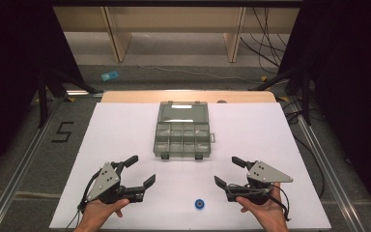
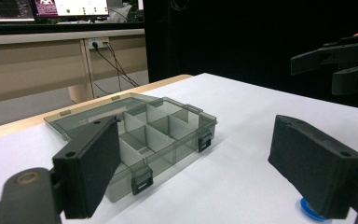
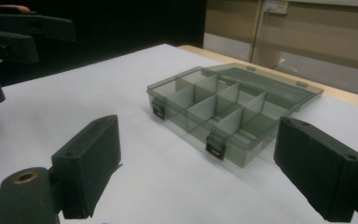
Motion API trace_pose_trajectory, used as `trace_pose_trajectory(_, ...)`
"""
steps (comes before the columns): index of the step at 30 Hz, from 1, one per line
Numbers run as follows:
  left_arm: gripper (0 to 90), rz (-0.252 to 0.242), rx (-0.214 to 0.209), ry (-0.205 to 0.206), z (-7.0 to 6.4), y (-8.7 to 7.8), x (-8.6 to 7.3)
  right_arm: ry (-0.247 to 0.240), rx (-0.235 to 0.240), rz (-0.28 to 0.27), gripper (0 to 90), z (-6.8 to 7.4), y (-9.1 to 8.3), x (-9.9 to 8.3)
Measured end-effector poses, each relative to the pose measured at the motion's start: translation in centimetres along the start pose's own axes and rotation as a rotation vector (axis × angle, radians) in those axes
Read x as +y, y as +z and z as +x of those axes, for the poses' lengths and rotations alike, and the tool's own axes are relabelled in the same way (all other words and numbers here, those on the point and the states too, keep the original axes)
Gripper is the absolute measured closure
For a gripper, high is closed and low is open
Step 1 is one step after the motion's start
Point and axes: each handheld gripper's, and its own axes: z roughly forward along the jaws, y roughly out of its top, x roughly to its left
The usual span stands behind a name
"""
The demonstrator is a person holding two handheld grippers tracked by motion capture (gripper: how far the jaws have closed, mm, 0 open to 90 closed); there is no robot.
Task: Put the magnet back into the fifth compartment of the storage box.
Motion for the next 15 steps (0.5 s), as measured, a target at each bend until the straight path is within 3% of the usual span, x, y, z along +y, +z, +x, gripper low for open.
trace_pose_trajectory(8,16.0,0.005,-0.001,0.000,-0.1,0.0,0.0,-0.051,0.055,0.075,15.4,0.8,0.5,0.4)
trace_pose_trajectory(9,15.9,0.008,0.001,0.001,-0.1,0.0,0.0,-0.088,0.060,0.088,15.4,0.9,0.7,0.7)
trace_pose_trajectory(13,15.9,0.013,0.005,0.002,0.0,-0.1,0.0,-0.104,0.081,0.141,15.5,1.2,0.9,1.0)
trace_pose_trajectory(14,15.9,0.014,0.005,0.003,0.0,-0.1,0.0,-0.149,0.088,0.197,15.5,1.4,1.2,1.2)
trace_pose_trajectory(15,15.9,0.015,0.005,0.003,0.0,-0.1,0.0,-0.159,0.092,0.209,15.5,1.5,1.3,1.3)
